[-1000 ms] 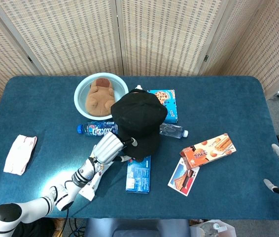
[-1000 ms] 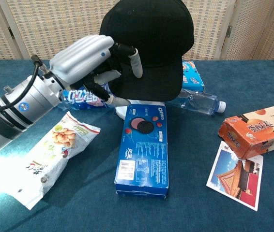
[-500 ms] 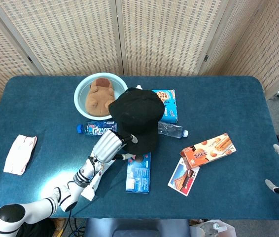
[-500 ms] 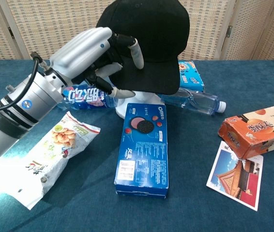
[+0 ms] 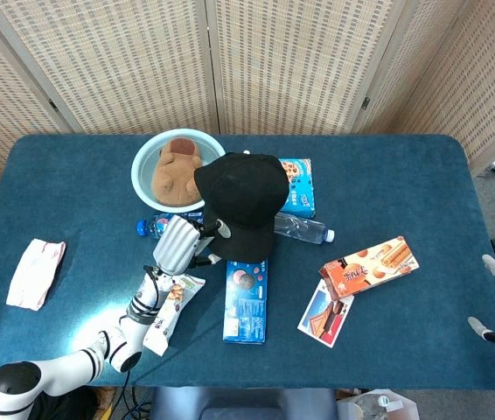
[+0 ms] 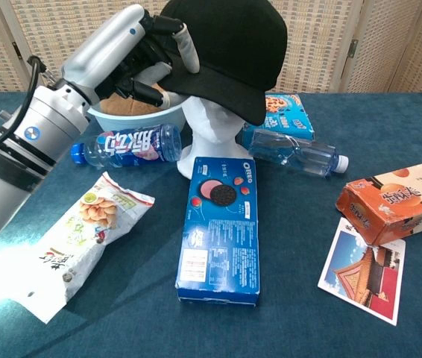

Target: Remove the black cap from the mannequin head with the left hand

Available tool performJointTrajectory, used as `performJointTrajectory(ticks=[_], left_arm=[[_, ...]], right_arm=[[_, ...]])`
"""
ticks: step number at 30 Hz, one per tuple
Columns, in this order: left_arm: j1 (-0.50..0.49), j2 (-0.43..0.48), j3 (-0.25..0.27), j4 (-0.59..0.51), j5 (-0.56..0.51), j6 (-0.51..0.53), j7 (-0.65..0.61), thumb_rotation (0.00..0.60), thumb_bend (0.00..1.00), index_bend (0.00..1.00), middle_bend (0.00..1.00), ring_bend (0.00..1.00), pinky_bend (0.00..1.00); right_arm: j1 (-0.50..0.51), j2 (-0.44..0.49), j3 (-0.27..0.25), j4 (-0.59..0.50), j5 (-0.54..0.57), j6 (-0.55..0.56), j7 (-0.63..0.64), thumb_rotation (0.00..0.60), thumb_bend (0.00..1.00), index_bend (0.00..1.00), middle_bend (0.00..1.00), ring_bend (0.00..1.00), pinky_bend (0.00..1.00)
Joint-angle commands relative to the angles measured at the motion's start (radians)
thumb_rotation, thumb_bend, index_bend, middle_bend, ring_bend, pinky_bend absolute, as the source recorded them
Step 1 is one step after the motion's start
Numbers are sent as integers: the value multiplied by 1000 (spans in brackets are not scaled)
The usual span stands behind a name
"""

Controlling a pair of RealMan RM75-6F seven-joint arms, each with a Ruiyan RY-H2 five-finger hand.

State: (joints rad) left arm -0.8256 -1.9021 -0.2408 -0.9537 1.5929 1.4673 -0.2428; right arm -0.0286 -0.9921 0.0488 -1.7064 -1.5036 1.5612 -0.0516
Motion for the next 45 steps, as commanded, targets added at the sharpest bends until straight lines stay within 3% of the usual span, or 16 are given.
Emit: performJointTrajectory(ticks=[1, 8, 24, 45], left_arm=[[-1, 3, -3, -1, 0, 7, -6, 600, 302, 573, 1000, 1000, 1000], [-7, 18, -15, -13, -4, 16, -14, 600, 310, 645, 1000, 1000, 1000], [-43, 121, -121, -193, -115, -86, -44, 600, 321, 694, 1000, 1000, 1000], [-142, 148, -266, -131, -222, -125, -30, 600, 321, 690, 1000, 1000, 1000]], right_arm=[[0, 1, 0, -2, 0, 0, -3, 600, 82, 123, 223, 138, 247], [1, 3, 1, -7, 2, -3, -8, 600, 83, 123, 223, 138, 246], [6, 5, 6, -11, 3, -5, -7, 600, 83, 123, 223, 138, 246], [-5, 7, 6, -2, 5, 10, 11, 600, 83, 123, 223, 138, 246]])
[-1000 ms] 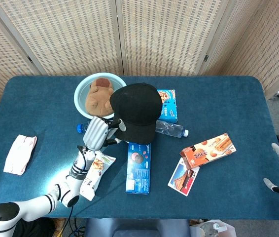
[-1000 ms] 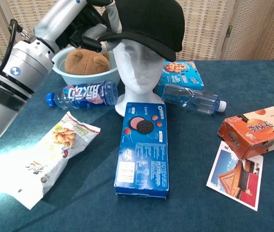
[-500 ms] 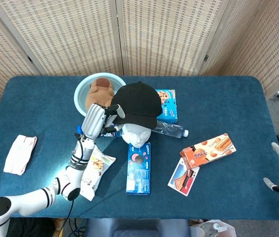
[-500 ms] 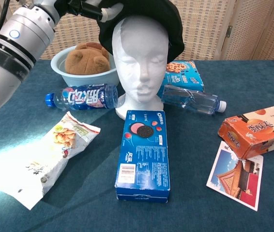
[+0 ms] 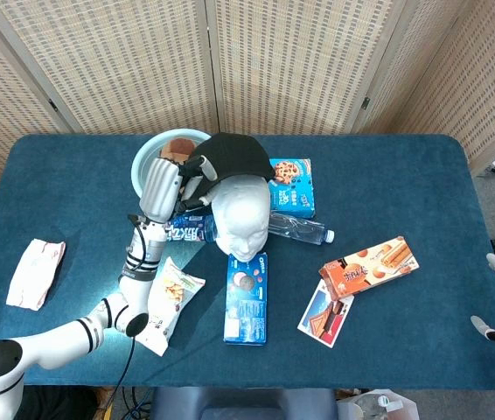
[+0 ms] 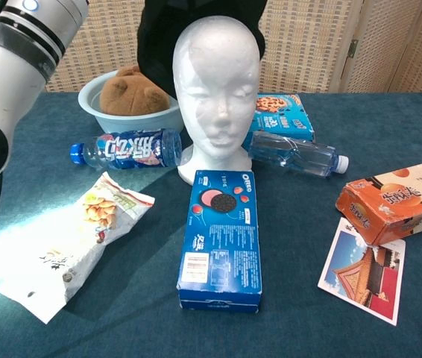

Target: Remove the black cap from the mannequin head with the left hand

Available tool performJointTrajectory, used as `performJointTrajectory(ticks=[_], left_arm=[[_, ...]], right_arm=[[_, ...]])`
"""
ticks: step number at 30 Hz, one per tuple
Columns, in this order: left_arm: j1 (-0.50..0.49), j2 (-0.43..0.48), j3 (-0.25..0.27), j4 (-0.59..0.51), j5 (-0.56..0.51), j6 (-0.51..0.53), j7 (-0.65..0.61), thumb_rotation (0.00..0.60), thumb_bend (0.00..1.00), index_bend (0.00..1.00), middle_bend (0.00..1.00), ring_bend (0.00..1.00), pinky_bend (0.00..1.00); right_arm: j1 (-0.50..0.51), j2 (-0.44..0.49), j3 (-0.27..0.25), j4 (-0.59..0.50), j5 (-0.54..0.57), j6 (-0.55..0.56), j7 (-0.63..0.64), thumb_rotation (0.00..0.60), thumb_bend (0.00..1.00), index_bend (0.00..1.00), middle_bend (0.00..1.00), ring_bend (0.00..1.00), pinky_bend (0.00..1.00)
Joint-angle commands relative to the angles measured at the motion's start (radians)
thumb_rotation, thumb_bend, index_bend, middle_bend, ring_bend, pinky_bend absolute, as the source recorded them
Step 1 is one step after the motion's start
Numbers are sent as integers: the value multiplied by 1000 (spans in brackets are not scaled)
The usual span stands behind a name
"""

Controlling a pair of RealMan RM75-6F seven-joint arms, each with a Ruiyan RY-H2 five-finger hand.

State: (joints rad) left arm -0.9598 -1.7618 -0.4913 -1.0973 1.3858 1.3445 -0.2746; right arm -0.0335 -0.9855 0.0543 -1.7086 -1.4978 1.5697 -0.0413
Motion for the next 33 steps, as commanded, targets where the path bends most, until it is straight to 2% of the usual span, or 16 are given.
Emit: performJointTrajectory(ticks=[1, 9, 17, 25, 33], left_arm=[[-11, 12, -22, 19, -21, -4, 2, 600, 321, 689, 1000, 1000, 1000], [-7, 60, -60, 47, -65, 4, -21, 600, 321, 688, 1000, 1000, 1000], [47, 134, -49, 35, -70, 29, -68, 600, 321, 688, 1000, 1000, 1000], [134, 207, 1, -1, -36, 92, -122, 600, 321, 689, 1000, 1000, 1000], [236, 277, 87, -25, 26, 161, -150, 600, 321, 692, 1000, 1000, 1000]], right_arm=[[-1, 0, 0, 0, -2, 2, 1, 600, 83, 123, 223, 138, 246], [-3, 1, -1, 0, -5, 5, 3, 600, 83, 123, 223, 138, 246], [2, 1, 0, -7, -12, 1, -6, 600, 82, 123, 223, 138, 246], [5, 2, -1, -14, -15, -2, -14, 600, 83, 123, 223, 138, 246], [8, 1, -2, -16, -15, -8, -17, 600, 82, 123, 223, 138, 246]])
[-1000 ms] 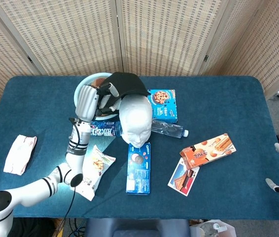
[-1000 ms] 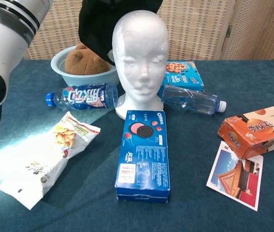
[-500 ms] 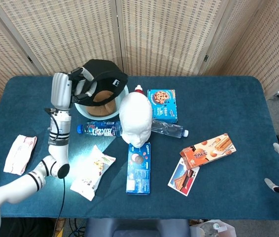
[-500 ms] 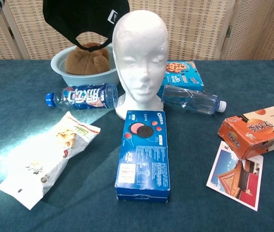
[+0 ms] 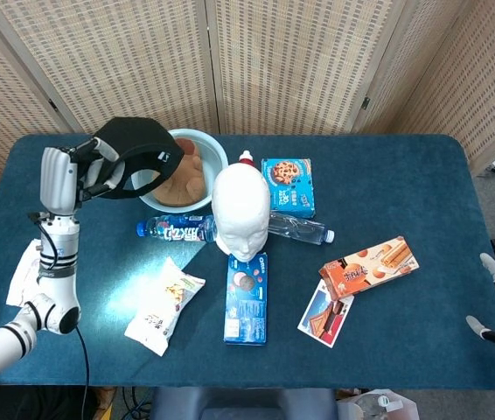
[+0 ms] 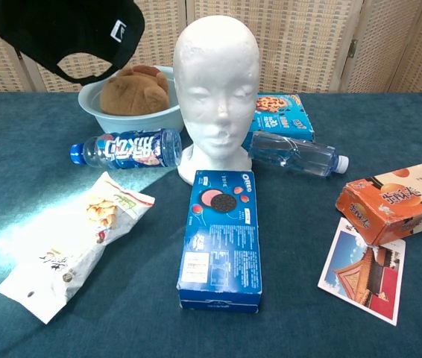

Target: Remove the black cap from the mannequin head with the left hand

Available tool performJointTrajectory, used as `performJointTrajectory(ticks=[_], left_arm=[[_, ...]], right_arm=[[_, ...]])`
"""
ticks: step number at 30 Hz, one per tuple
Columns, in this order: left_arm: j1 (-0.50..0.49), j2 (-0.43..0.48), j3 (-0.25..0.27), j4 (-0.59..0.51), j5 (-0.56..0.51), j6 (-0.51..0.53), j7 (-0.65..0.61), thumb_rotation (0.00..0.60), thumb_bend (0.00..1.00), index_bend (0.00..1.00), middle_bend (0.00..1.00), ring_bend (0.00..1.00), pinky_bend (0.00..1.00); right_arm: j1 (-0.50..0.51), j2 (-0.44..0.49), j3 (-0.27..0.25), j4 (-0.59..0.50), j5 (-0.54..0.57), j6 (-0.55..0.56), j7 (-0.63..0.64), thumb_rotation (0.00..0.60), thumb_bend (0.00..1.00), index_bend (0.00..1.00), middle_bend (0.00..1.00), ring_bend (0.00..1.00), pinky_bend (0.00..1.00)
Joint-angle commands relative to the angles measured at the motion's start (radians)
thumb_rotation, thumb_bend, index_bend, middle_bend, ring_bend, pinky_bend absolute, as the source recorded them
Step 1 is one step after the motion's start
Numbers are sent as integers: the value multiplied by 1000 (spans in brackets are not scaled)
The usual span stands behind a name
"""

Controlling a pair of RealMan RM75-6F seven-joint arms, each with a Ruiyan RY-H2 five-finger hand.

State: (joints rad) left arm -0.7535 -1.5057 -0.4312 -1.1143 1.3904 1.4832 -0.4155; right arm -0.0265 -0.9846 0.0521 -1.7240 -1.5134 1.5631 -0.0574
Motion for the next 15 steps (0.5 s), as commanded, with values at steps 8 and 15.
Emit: performJointTrajectory(ticks=[8, 15], left_arm=[[128, 75, 105, -26, 61, 75, -25, 600, 321, 692, 1000, 1000, 1000], [181, 64, 174, 31, 100, 97, -34, 600, 321, 692, 1000, 1000, 1000]], right_arm=[[7, -1, 0, -4, -2, -9, -7, 600, 83, 123, 223, 138, 247], [14, -5, 0, -7, -5, -17, -13, 600, 83, 123, 223, 138, 246]])
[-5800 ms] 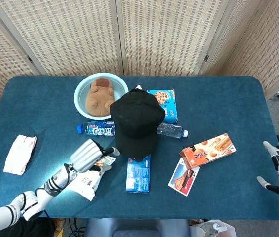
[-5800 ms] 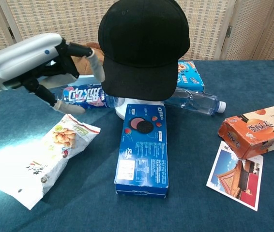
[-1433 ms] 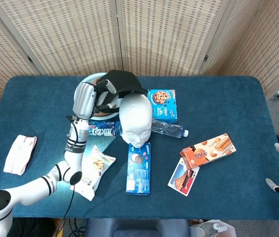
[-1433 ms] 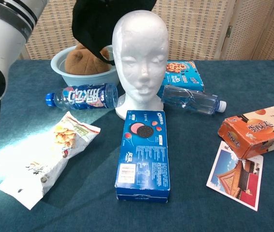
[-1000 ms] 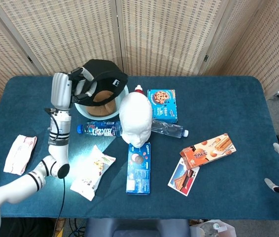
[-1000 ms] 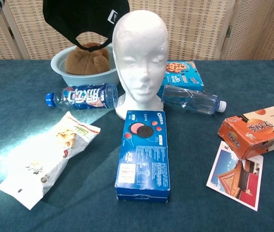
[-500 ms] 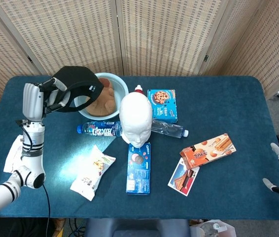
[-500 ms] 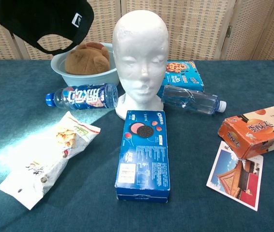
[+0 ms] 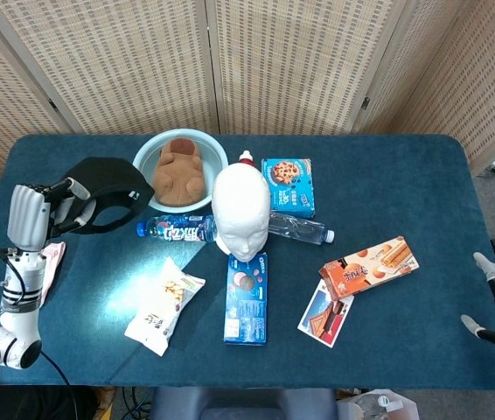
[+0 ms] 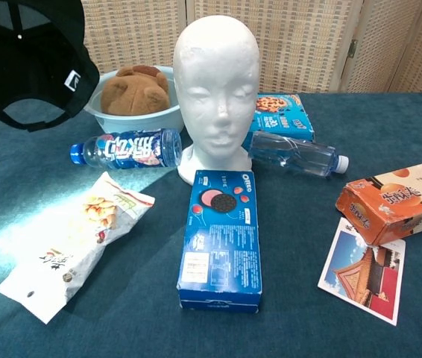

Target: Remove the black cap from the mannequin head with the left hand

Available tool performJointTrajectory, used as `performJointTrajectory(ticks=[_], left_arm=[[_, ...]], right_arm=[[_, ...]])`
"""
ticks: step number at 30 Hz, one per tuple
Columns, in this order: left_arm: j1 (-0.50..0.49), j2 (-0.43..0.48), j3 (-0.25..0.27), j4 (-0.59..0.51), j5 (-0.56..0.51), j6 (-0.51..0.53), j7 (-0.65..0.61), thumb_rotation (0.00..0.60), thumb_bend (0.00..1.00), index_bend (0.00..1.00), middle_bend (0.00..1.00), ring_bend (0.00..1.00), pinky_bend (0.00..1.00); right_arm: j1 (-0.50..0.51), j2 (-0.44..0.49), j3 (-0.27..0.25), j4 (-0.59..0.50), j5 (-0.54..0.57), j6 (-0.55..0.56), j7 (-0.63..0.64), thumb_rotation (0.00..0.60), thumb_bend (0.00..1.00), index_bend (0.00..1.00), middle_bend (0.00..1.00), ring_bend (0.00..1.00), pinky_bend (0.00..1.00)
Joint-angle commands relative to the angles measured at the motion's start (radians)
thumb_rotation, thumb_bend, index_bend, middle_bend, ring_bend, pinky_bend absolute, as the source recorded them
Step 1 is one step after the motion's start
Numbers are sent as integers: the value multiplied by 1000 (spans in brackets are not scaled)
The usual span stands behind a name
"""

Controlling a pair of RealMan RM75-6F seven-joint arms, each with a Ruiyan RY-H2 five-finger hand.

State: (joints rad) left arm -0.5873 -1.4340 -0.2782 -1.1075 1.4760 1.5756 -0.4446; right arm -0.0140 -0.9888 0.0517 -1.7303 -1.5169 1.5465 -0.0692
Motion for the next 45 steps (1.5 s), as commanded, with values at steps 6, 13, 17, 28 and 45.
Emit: performJointTrajectory(ticks=[6, 13, 17, 28, 45], left_arm=[[30, -46, 59, 105, 41, 7, -18, 600, 321, 692, 1000, 1000, 1000], [39, -91, 86, 207, 64, 16, -27, 600, 321, 693, 1000, 1000, 1000], [47, -118, 105, 250, 67, 4, -47, 600, 321, 693, 1000, 1000, 1000], [56, -206, 175, 417, 113, -15, -56, 600, 321, 694, 1000, 1000, 1000], [84, -148, 266, 299, 119, -186, 182, 600, 320, 597, 1000, 1000, 1000]], right_arm=[[3, 1, 0, -6, 0, -3, -7, 600, 83, 123, 223, 138, 246], [-1, 4, -1, -9, 4, 2, -9, 600, 83, 123, 223, 138, 247], [0, 4, -1, -12, 2, 3, -11, 600, 83, 123, 223, 138, 247], [-3, 4, -2, -15, 0, 9, -16, 600, 83, 123, 223, 138, 247], [-5, 0, -4, -11, 1, 9, -12, 600, 83, 123, 223, 138, 246]])
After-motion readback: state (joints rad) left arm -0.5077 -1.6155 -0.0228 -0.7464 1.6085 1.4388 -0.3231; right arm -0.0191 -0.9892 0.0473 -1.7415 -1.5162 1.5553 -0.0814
